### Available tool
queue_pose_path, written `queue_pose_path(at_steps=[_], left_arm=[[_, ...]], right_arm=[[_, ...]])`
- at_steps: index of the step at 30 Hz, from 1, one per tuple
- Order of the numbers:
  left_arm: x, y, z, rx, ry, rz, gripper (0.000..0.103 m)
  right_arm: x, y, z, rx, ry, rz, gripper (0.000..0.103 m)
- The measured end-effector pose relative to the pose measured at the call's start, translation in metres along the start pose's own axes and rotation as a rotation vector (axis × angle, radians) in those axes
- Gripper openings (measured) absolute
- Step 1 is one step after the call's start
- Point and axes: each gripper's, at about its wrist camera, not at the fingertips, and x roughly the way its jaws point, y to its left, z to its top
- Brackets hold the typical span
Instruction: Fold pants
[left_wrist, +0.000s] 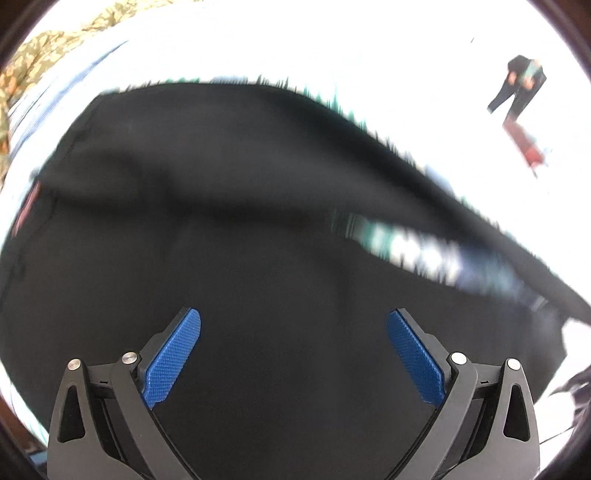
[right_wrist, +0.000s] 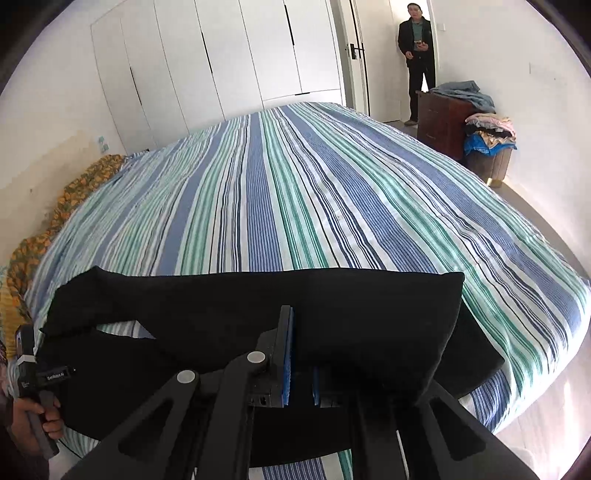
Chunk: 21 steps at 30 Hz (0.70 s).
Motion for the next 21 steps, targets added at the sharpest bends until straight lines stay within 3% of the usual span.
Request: queue_pose_path(at_steps=[3,5,8,16,18,20,21], left_arm=[[-0.01,0.015,0.071,-0.091,-0.063,-0.059,0.102],[0.002,0.026,0.118,-0.164,-0.049,-0.104,0.102],[0.039,0.037,0.172,-0.241,0.01,-0.073,0.102],[0.102,0.037,0.232,-0.268,0.129,0.024,0.1],[0.113,0.035,0.238,-0.259,0.147,0.039,0.084],[0.125,0.037,0.241,-0.262,0.189,0.019,0.006],[0.126,0.034,0.236,-0.268,0.206,0.031,0.007]], right_arm=[[-0.012,-0.006,0.004,0.023,-0.035,0.066,0.009],[-0.021,-0.007,0.006,0.032,-0.056,0.102,0.009],[-0.037,-0.01,0.007,0.043,-0.099,0.148,0.009],[-0.085,-0.021,0.003,0.042,-0.205,0.219,0.008],[-0.094,-0.023,0.001,0.038,-0.211,0.227,0.008],[-0.099,-0.026,-0.001,0.035,-0.206,0.234,0.008],[-0.1,-0.027,-0.001,0.032,-0.199,0.235,0.008]])
